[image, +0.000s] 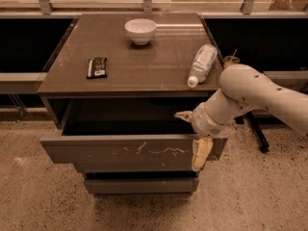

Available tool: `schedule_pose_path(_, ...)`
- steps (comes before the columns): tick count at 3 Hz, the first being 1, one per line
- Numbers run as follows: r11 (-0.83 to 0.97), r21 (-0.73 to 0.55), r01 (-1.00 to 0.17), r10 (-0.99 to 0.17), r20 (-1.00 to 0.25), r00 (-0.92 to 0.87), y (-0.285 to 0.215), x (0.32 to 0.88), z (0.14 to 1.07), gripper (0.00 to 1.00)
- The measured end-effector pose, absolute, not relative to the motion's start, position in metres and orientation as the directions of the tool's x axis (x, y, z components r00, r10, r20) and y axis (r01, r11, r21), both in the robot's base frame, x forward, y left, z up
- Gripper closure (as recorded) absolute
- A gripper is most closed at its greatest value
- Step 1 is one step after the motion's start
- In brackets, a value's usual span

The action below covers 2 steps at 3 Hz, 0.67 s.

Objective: Open top drawer

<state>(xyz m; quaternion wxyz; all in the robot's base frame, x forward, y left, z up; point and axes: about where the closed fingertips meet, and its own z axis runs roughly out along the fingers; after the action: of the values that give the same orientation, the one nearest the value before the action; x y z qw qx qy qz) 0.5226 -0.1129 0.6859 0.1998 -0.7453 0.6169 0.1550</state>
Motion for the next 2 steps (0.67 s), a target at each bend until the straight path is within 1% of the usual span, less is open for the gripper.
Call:
schedule_pose_path(1,-0.143,-0.074,-0.987,-0.894,-0.417,0.161,-0.115,0.519,0.679,0.00)
schedule_pose_path(2,-0.122,-0.025,-0.992,-0.941,-0.317,0.123,-0.123,0.504,0.672,0.14)
